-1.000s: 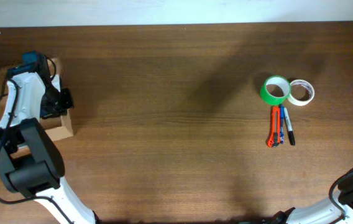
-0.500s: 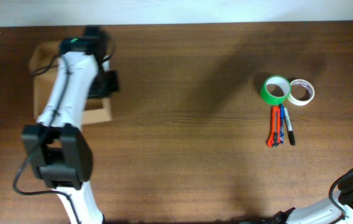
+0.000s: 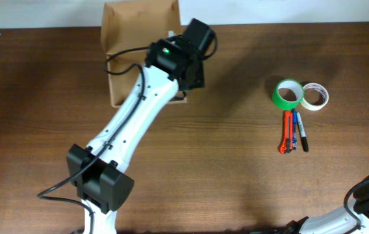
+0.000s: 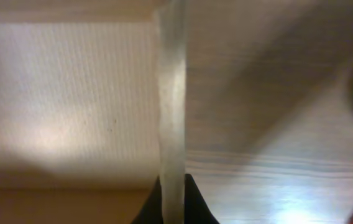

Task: Pack container
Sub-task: 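Slide the cardboard box to the table center with the left gripper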

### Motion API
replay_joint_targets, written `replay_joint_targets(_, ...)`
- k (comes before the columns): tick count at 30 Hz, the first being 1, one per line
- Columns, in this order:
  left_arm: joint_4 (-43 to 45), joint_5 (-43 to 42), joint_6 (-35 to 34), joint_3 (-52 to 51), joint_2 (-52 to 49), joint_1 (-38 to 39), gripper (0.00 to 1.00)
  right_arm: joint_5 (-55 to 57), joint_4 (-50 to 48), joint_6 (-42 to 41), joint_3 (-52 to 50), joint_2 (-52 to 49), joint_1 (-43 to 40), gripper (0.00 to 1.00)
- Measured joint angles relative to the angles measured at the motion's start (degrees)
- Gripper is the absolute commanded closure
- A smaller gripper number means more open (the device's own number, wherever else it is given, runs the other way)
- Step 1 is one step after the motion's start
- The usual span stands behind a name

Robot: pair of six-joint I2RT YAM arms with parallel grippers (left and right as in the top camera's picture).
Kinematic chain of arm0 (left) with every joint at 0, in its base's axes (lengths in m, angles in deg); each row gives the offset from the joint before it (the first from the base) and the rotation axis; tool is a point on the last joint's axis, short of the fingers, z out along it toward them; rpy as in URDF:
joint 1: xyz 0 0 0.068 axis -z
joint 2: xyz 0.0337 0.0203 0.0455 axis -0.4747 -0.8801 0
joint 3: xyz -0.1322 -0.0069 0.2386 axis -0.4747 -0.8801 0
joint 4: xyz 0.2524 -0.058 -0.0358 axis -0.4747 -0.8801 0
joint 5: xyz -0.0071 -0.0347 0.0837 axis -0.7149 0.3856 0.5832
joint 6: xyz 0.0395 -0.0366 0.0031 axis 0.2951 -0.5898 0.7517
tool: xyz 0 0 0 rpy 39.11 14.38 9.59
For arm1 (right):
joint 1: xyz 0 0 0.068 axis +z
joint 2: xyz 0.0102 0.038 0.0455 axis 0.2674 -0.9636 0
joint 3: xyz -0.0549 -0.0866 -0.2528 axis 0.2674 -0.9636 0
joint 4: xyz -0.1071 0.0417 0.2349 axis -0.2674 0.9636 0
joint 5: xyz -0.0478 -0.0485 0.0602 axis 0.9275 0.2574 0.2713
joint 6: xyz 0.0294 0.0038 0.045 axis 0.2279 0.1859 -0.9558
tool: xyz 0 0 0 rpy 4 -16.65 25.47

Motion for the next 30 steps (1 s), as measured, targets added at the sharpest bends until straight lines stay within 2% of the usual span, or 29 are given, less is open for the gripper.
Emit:
replay_joint_targets(8, 3.7, -2.7, -4.0, 0.2, -6.6, 5.5, 0.98, 0.0, 0.0, 0.0, 0.0, 0.0, 0.0, 0.01)
replay_joint_targets(19, 2.4, -5.8, -4.3, 0.2, -13.3, 5.9, 0.99, 0.0, 0.0, 0.0, 0.0, 0.0, 0.0, 0.01)
replay_joint_targets(30, 5.4, -6.1, -4.3, 0.2, -17.7, 8.3, 0.98, 0.0, 0.0, 0.0, 0.0, 0.0, 0.0, 0.01)
